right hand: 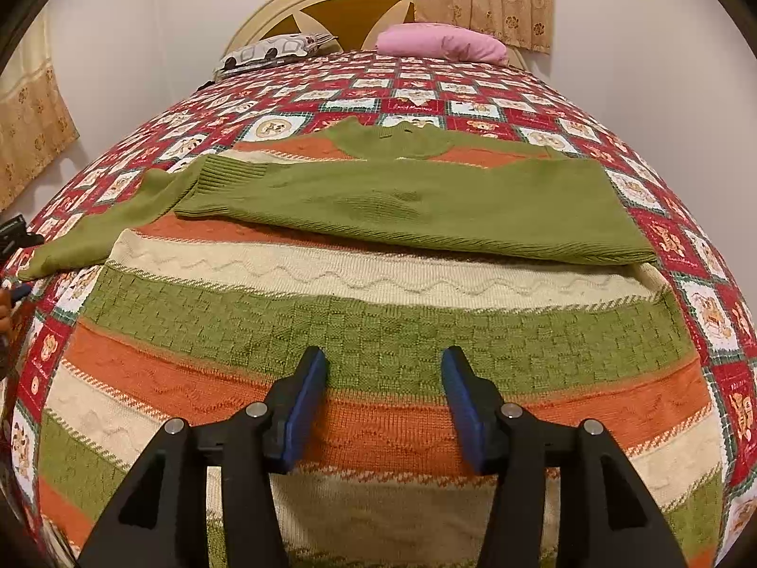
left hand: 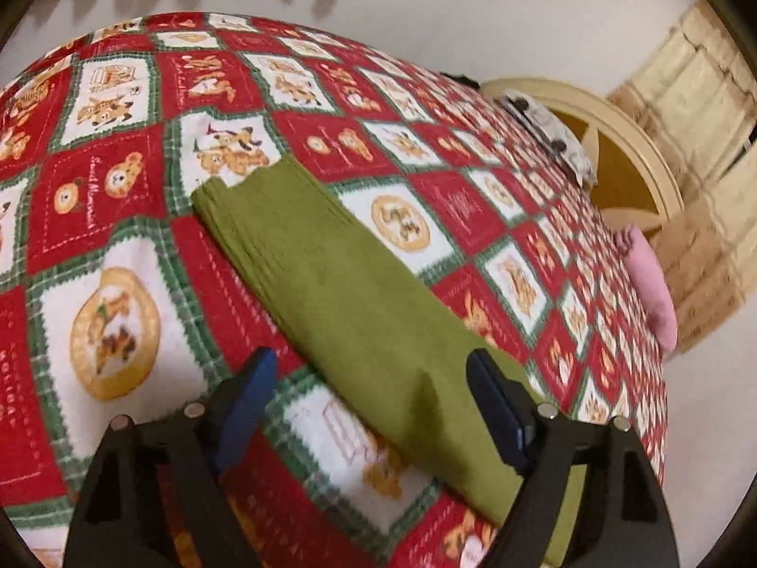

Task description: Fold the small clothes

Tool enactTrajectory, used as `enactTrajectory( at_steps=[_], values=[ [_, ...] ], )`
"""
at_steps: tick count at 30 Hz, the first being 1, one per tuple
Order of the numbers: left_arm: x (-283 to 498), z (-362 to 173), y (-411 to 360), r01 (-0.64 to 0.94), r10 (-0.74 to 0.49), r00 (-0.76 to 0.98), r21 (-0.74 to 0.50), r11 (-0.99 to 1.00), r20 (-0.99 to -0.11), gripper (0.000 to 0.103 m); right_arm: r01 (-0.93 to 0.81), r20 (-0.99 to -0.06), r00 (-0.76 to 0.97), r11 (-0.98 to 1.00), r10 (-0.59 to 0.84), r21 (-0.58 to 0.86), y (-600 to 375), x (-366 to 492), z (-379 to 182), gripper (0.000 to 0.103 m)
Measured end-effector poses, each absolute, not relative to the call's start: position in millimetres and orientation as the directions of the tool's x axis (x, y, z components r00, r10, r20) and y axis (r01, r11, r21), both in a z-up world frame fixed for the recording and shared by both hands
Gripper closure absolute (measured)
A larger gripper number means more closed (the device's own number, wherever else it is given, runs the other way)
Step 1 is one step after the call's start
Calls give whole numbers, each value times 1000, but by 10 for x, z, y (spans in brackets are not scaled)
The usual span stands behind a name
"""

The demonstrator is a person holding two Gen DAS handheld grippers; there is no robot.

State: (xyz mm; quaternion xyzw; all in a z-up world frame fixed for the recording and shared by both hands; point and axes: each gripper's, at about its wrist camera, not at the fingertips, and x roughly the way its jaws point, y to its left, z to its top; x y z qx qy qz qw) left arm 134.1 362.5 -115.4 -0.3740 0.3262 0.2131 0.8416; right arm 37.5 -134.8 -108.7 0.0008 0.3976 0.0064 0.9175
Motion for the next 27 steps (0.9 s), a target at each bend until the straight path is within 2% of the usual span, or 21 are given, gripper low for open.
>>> enactTrajectory(
  at_steps=[2, 4, 5, 6, 8, 14, 20, 24, 27],
  values=[
    [1378, -1142, 3613, -600, 120, 701, -491, 632, -703, 20, -11, -730, 683, 1000, 12, 6, -1346, 376, -1090, 50],
    [1434, -1159, 3639, -597, 119, 707, -498, 629, -697, 27, -11, -730, 684, 1000, 13, 7, -1352, 376, -1088, 49],
    [1464, -1165, 3640, -593, 123, 708, -492, 637, -695, 41, -11, -730, 684, 1000, 13, 8, -1352, 376, -1088, 49],
    [1490, -1171, 3643, -590, 125, 708, -485, 645, -696, 62, -11, -730, 684, 1000, 14, 9, -1351, 375, -1089, 49],
    [1541, -1219, 3658, -581, 117, 704, -473, 663, -701, 87, -11, -730, 684, 1000, 15, 11, -1357, 376, -1090, 49],
    [1571, -1127, 3585, -553, 137, 715, -434, 711, -686, 91, -10, -730, 683, 1000, 16, 12, -1360, 374, -1091, 49],
    [1661, -519, 2905, -362, 96, 816, -374, 854, -570, 91, -10, -729, 684, 1000, 24, 24, -1372, 374, -1102, 49],
    [1643, -154, 2080, -151, -19, 872, -306, 940, -489, 91, -9, -729, 684, 1000, 25, 26, -1376, 372, -1101, 49],
    [1611, -67, 1342, 25, -143, 869, -248, 969, -473, 91, -9, -729, 684, 999, 30, 32, -1382, 372, -1096, 49]
  ],
)
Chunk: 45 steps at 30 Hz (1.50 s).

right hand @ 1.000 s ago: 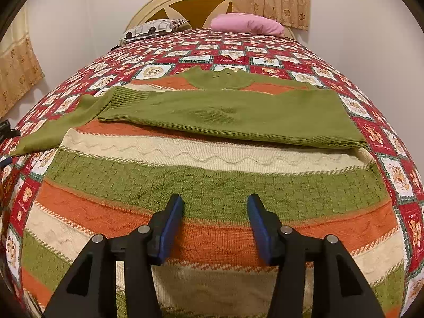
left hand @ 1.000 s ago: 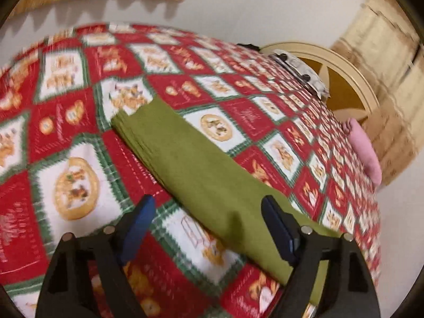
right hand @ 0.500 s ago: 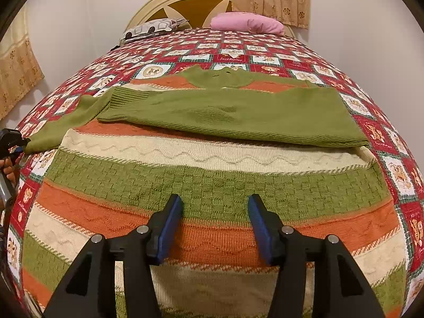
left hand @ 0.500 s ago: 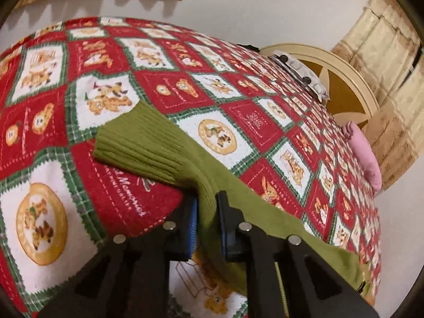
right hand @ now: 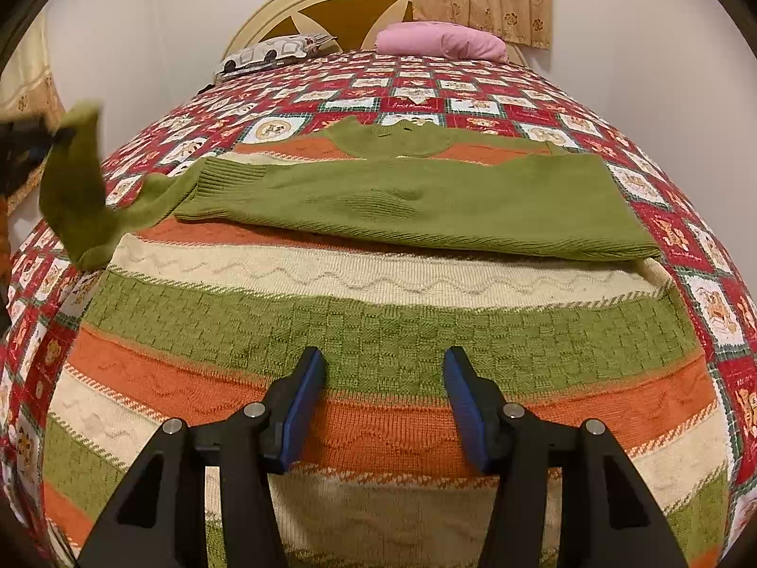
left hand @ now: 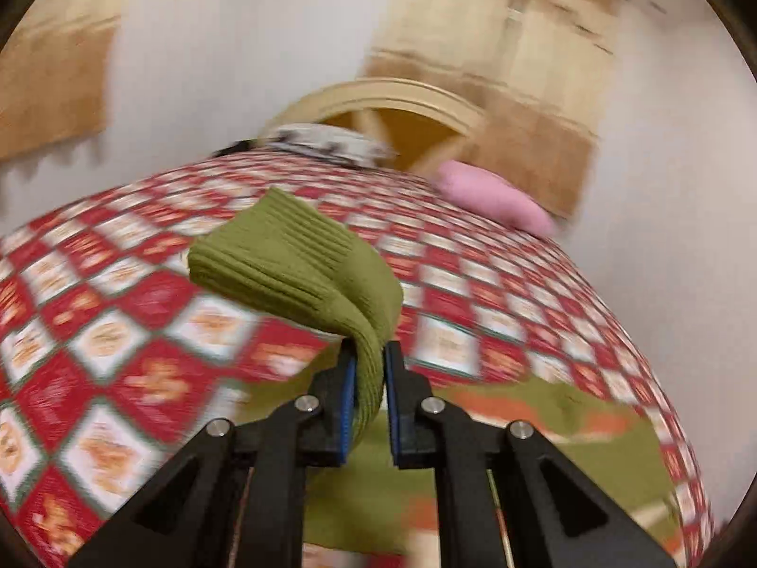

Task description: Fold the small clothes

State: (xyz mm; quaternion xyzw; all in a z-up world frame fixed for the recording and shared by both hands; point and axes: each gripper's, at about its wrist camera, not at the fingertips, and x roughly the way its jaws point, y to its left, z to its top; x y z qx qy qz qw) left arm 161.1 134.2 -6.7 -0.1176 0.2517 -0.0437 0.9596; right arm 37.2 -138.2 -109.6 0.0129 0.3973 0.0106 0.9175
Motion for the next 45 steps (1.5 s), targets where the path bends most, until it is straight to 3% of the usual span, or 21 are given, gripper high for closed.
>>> enactTrajectory(
  at_steps=[5, 13, 16, 18, 20, 21, 24, 29, 31, 32, 37, 41, 42, 43, 44, 45],
  values=[
    [1574, -347, 523, 178, -267, 798, -212, 961, -540, 91, -9, -726, 686, 998, 47, 57, -1406, 366, -1091, 49],
    [1547, -861, -48, 239, -272, 648, -149, 959, -711, 92, -13, -727, 685, 998, 58, 67, -1406, 351, -1093, 46],
    [1440, -874, -26, 257, -292, 621, -163, 953, -727, 76, -13, -727, 684, 998, 57, 66, -1405, 351, -1092, 46],
    [1339, -807, 59, 251, -292, 640, -165, 954, -711, 50, -12, -726, 686, 998, 58, 69, -1406, 349, -1090, 46],
    [1159, -699, 281, 218, -273, 685, -167, 961, -676, 31, -11, -724, 687, 997, 62, 75, -1412, 346, -1085, 46],
    [1136, -699, 360, 203, -266, 697, -173, 964, -666, 28, -10, -725, 686, 997, 63, 77, -1420, 349, -1083, 46],
    [929, -711, 751, 102, -214, 736, -207, 973, -643, 28, -9, -724, 686, 996, 69, 87, -1436, 342, -1030, 46],
    [841, -881, 1082, -34, -139, 758, -252, 967, -637, 28, -3, -669, 718, 962, 192, 273, -1558, 571, -579, 44],
    [896, -978, 1158, -66, -172, 735, -322, 944, -656, 28, -8, -661, 715, 949, 225, 314, -1480, 843, -390, 29],
    [925, -1024, 1172, -85, -173, 720, -333, 939, -672, 28, -15, -662, 713, 948, 233, 317, -1424, 918, -353, 28],
    [931, -1081, 1248, -117, -201, 723, -404, 907, -661, 28, -83, -713, 677, 982, 180, 168, -807, 1603, -343, 28],
    [896, -1106, 1358, -112, -246, 736, -472, 875, -631, 28, -115, -824, 565, 993, 51, -17, -334, 2022, -730, 29],
    [895, -1114, 1367, -111, -255, 738, -485, 867, -625, 28, -99, -829, 559, 993, -2, -70, -306, 2048, -797, 42],
    [894, -1118, 1378, -112, -258, 738, -490, 865, -623, 28, -89, -830, 557, 992, -21, -85, -326, 2039, -824, 75],
    [893, -1115, 1379, -112, -258, 738, -490, 864, -623, 28, -72, -839, 544, 995, -17, -67, -381, 2044, -856, 88],
    [891, -1118, 1385, -112, -256, 737, -488, 866, -625, 28, -60, -841, 541, 998, 11, -25, -461, 2033, -844, 92]
  ],
)
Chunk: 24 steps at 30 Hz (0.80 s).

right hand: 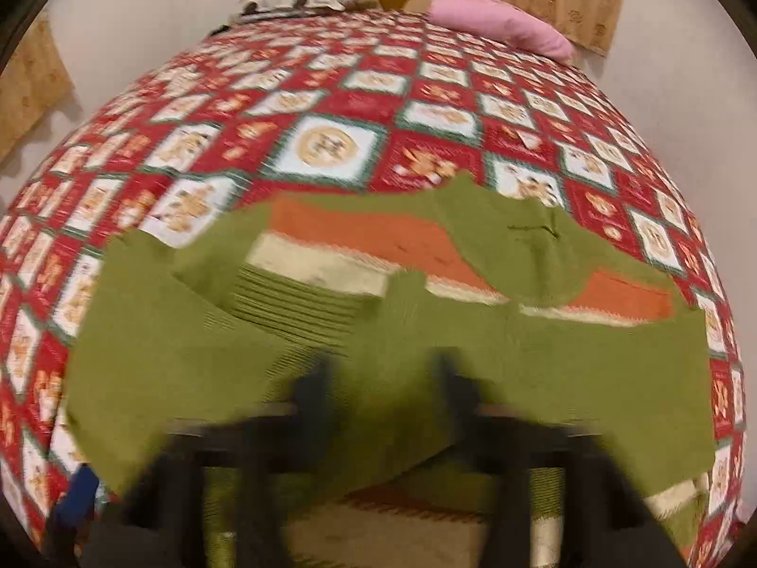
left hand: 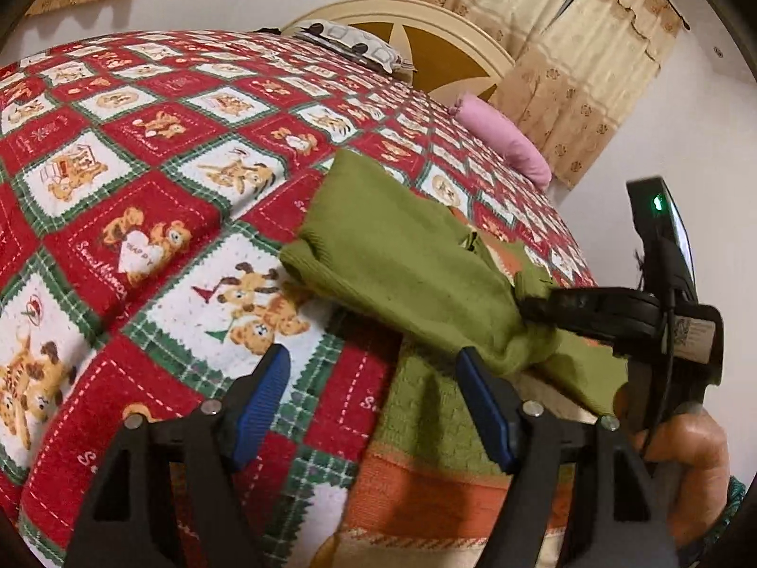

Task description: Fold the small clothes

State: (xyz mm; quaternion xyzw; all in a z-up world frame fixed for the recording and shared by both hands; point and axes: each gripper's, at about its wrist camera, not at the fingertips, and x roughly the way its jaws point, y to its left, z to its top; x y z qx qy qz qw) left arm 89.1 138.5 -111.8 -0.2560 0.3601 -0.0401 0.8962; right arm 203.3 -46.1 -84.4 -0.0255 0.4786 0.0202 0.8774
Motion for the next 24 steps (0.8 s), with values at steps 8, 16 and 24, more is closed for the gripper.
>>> enactTrajectory(
  at_steps=[8, 16, 24],
  values=[
    [905, -1129, 1385, -116, -250, 732, -478, 871, -633, 26, -58, -599, 777, 969, 194, 239, -1228, 1431, 18, 94],
    [933, -1115, 1335, -124, -220, 723, -436, 891, -655, 26, 90, -596, 803, 987, 7, 133, -2022, 1037, -242, 95],
    [979, -1114, 1261, -124, -185, 707, -377, 918, -683, 23, 228, -693, 721, 948, -13, 220, -2708, 830, -658, 57]
  ],
)
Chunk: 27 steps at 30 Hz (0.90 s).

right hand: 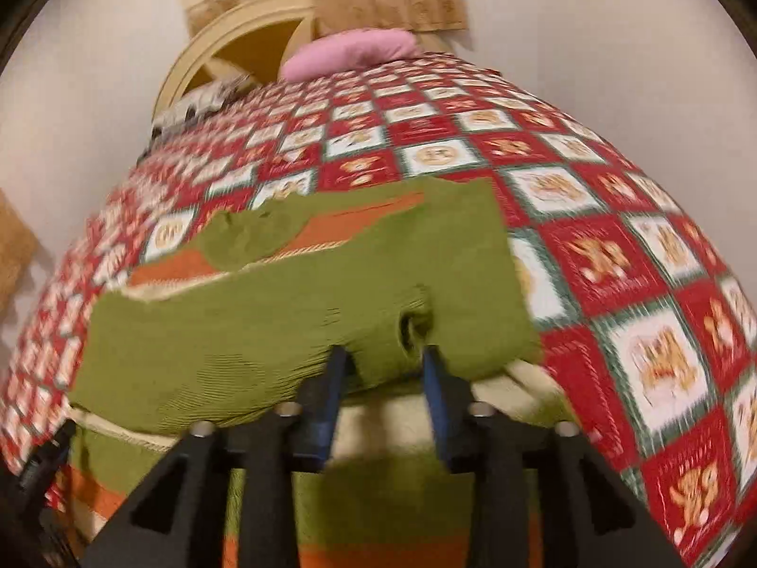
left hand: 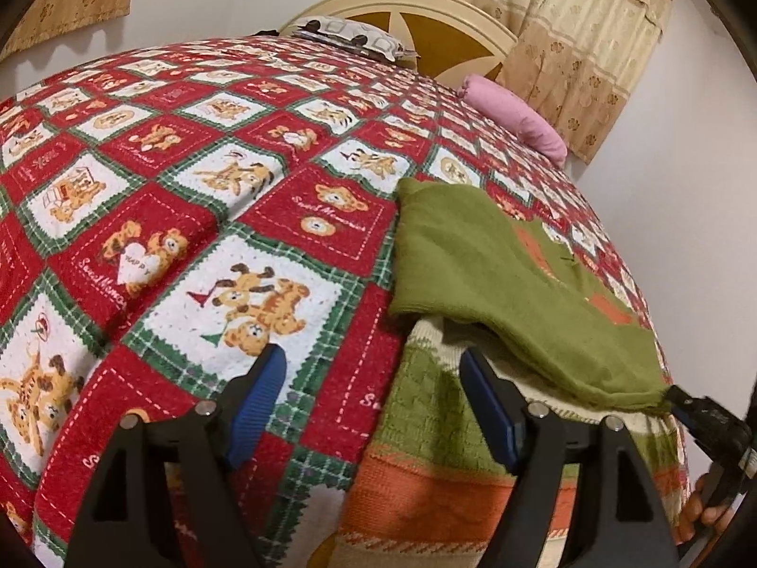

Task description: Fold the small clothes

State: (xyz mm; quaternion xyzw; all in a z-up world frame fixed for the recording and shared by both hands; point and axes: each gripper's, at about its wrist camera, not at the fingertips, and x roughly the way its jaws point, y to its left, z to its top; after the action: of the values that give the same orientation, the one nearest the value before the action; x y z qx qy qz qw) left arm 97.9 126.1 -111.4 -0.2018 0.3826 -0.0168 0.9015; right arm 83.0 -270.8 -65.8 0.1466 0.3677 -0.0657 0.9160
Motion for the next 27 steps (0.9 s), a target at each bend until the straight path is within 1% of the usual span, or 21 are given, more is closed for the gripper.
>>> enactTrajectory(
  at_steps=[1, 4, 8, 11, 13, 15, 16, 17, 18, 19, 20, 21, 24, 27],
  values=[
    [982, -1115, 1252, -121, -184, 705, -372, 920, -685, 22, 250, -678, 734, 941, -30, 228, -2804, 747, -610, 53],
    [981, -1118, 1231, -114, -183, 702, -362, 925, -688, 19, 308, -642, 763, 915, -74, 261, -3047, 588, -448, 52],
    [984, -1118, 1218, -107, -186, 700, -359, 927, -689, 16, 245, -652, 758, 915, 25, 320, -3096, 705, -349, 52],
    [984, -1116, 1211, -108, -185, 700, -359, 927, -690, 15, 194, -684, 729, 953, 20, 234, -2870, 958, -410, 53],
    [985, -1115, 1212, -108, -185, 700, -358, 927, -689, 15, 169, -732, 681, 972, 4, 162, -2709, 1170, -566, 53],
    [984, -1116, 1211, -108, -186, 700, -359, 927, -690, 15, 122, -799, 600, 985, 27, 125, -2558, 1356, -785, 53],
    [986, -1116, 1212, -108, -186, 700, -360, 927, -689, 15, 102, -827, 562, 990, 21, 95, -2464, 1410, -901, 66],
    [984, -1116, 1210, -108, -185, 700, -359, 927, -689, 15, 93, -825, 565, 994, -5, 58, -2393, 1409, -932, 74],
    [985, -1117, 1211, -107, -186, 700, -359, 927, -689, 14, 80, -815, 580, 996, -14, 39, -2343, 1397, -921, 88],
    [989, -1116, 1205, -105, -186, 699, -357, 928, -690, 14, 63, -808, 589, 998, -13, 30, -2295, 1392, -889, 99],
    [991, -1115, 1198, -105, -184, 698, -354, 929, -692, 14, 65, -801, 598, 998, -22, 21, -2280, 1384, -854, 99],
    [992, -1113, 1192, -106, -180, 698, -349, 931, -693, 14, 71, -775, 630, 997, -38, 9, -2270, 1353, -754, 99],
    [990, -1112, 1185, -105, -180, 698, -348, 932, -693, 14, 59, -667, 743, 998, -59, -23, -2279, 1209, -370, 99],
    [991, -1112, 1174, -107, -170, 695, -334, 937, -699, 14, 79, -583, 803, 992, -123, -101, -2296, 1112, -118, 99]
  ],
)
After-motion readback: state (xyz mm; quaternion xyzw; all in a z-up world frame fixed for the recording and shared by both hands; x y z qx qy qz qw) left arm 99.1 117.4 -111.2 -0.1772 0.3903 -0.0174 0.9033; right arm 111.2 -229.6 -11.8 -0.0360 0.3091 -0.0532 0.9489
